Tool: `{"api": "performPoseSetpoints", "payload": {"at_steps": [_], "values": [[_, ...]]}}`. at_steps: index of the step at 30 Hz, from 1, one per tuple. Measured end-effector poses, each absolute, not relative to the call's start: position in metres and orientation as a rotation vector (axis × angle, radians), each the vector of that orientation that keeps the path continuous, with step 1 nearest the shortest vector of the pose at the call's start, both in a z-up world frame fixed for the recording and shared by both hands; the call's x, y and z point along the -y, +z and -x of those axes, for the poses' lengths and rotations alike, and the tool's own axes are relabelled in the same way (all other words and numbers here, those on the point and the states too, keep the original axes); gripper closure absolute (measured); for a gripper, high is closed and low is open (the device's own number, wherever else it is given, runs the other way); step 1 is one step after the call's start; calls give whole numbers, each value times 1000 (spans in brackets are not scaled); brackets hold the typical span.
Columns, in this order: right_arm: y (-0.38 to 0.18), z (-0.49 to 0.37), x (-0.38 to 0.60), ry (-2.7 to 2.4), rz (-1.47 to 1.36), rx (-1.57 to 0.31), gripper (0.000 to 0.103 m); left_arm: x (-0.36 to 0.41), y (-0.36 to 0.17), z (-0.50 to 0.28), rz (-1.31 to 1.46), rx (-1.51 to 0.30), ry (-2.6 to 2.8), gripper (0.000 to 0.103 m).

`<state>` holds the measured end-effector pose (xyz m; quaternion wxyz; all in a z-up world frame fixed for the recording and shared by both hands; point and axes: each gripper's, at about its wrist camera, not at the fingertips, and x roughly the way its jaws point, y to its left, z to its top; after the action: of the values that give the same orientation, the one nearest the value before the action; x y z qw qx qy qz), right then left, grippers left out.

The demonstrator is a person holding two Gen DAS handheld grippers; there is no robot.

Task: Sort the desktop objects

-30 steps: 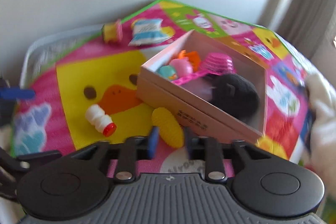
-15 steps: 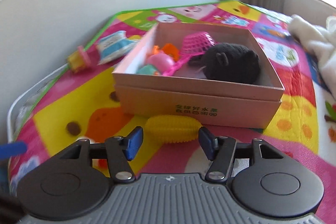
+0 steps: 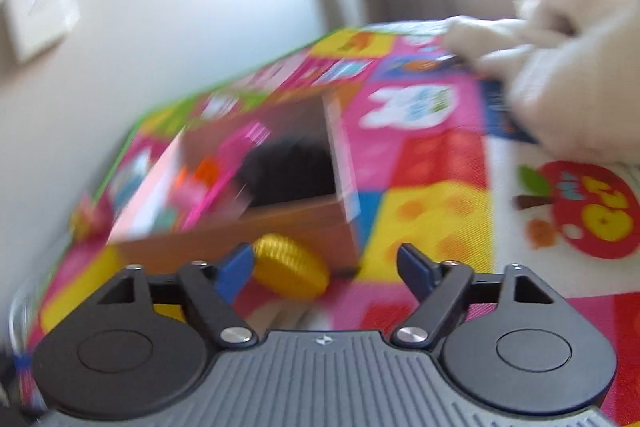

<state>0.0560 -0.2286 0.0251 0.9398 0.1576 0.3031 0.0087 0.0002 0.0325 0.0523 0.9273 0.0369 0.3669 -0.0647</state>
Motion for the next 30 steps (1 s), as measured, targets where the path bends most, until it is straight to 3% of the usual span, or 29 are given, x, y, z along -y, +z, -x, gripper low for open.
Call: {"api": "performPoseSetpoints", "payload": {"at_steps": [5,9,12,19,26,28,29,30], "values": [[21,-77,214,87,-344,-623,22,-38,47,-13,-64,-746,-85,0],[20,-90,194,118,-290,-614,16,-39,44,-14,-78,-736,-94,0],[20,-91,184,149,-210,-606,23,-38,40,-12,-95,-724,-98,0],[5,-59,181,161,-46,-644,23,-35,34,-7,-119,-688,-90,0],[0,-65,168,197,-16,-671,32,-37,32,-3,-113,-665,-92,0],[-4,-66,159,215,31,-696,41,-36,31,-2,-116,-662,-89,0],[-6,-64,156,222,53,-714,58,-36,32,-1,-115,-664,-89,0],[-6,-62,155,231,63,-730,67,-37,32,-2,-113,-666,-91,0]]}}
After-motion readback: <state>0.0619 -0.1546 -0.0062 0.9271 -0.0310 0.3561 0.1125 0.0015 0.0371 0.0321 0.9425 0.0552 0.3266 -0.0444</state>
